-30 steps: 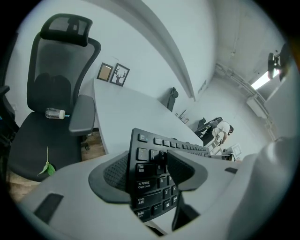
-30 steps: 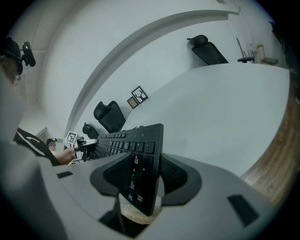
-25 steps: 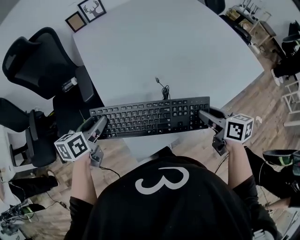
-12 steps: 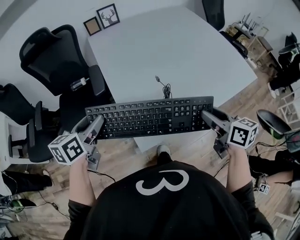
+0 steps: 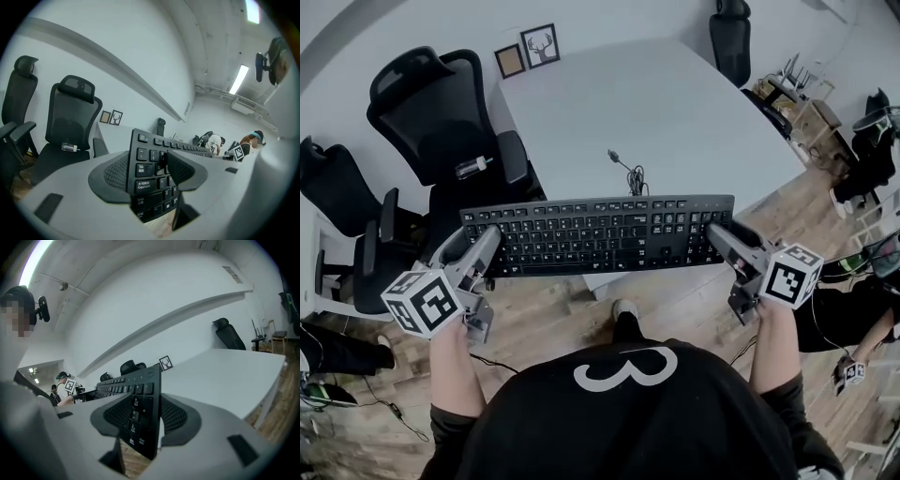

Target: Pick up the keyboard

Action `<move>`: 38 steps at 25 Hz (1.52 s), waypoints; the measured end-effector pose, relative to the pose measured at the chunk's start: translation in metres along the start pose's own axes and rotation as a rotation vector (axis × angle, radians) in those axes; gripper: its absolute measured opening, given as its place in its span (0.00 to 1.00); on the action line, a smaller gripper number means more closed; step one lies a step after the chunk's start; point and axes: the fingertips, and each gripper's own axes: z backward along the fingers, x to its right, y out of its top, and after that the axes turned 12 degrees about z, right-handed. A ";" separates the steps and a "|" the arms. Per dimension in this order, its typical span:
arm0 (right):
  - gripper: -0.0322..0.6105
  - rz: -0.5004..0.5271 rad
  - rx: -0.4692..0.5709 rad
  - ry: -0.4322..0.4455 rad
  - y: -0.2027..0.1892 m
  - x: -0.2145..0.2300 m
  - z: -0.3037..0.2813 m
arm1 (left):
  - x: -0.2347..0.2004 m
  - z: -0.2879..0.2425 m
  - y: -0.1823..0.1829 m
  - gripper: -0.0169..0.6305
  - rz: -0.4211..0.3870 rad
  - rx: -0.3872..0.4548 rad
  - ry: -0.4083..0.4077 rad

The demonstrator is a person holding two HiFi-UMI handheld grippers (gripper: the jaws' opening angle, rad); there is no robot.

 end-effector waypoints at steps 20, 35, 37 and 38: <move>0.33 0.043 0.057 -0.015 0.022 -0.018 0.010 | 0.006 0.018 0.009 0.41 0.005 0.043 -0.026; 0.33 0.031 0.056 0.005 0.024 -0.017 0.008 | 0.010 0.026 0.009 0.41 0.012 0.049 0.002; 0.33 0.025 0.056 0.004 0.024 -0.017 0.008 | 0.010 0.026 0.009 0.41 0.014 0.043 0.006; 0.33 0.023 0.056 0.003 0.024 -0.017 0.009 | 0.010 0.026 0.010 0.41 0.015 0.040 0.006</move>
